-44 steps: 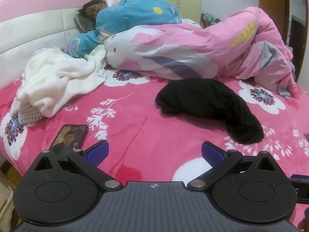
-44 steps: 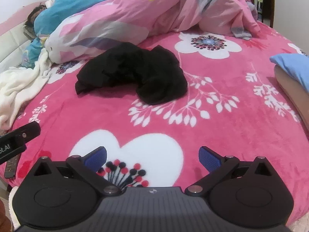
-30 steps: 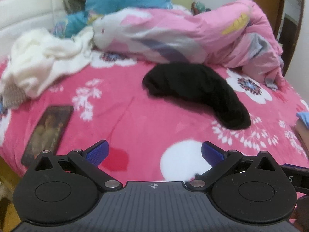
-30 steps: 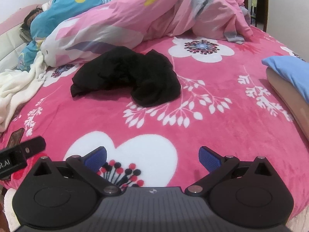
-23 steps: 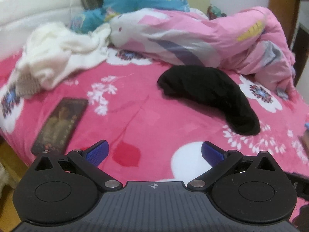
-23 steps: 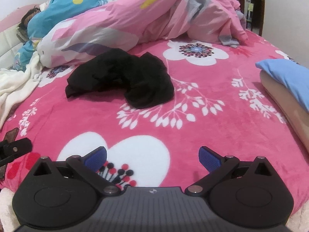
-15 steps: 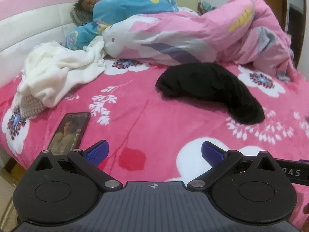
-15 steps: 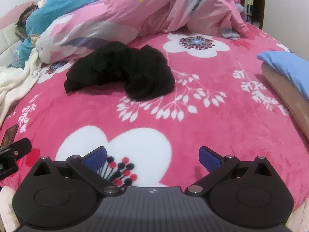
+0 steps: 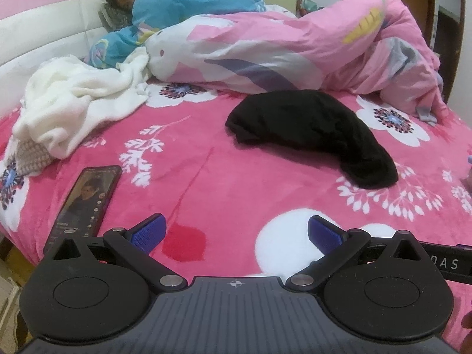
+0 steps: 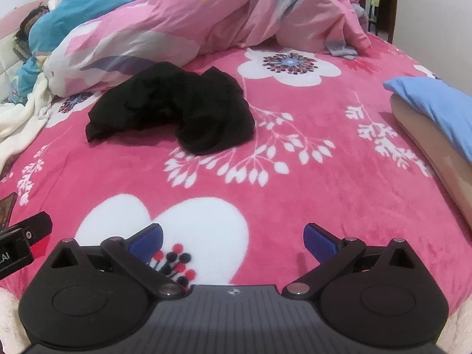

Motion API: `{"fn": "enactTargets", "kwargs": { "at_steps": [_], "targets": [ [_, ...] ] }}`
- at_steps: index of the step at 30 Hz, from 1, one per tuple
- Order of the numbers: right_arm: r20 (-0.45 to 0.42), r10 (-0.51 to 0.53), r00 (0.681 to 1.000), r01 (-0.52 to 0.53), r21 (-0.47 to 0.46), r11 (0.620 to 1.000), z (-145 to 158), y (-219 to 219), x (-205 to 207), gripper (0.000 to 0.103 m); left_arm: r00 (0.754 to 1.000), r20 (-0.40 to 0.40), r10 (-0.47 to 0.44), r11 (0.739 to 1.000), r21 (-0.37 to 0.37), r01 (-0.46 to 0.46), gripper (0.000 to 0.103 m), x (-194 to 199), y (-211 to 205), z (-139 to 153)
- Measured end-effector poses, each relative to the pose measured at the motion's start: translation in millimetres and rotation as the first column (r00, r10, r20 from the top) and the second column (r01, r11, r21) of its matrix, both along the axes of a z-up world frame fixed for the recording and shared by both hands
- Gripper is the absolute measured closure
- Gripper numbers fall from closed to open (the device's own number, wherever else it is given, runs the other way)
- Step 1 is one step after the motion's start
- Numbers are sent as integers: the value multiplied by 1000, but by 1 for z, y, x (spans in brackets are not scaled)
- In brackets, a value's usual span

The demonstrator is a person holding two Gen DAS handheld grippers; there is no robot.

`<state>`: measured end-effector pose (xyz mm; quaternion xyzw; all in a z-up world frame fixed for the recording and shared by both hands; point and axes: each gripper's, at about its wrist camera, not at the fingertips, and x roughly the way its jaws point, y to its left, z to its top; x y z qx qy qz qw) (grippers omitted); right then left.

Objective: Fold clothes
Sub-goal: 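Move both open grippers toward the crumpled black T-shirt on the bed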

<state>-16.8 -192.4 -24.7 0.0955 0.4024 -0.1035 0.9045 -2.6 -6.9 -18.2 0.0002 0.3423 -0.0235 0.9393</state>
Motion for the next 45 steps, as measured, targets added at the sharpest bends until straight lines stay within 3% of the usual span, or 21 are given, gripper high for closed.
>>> {"fn": "enactTargets", "kwargs": {
  "at_steps": [16, 45],
  "targets": [
    [-4, 13, 1000, -13, -17, 1000, 3, 7, 14, 0, 999, -23, 26, 999, -33, -27, 0, 16, 12, -3],
    [-7, 26, 1000, -26, 4, 1000, 3, 5, 22, 0, 999, -33, 35, 999, 12, -35, 0, 23, 9, -7]
  ]
}}
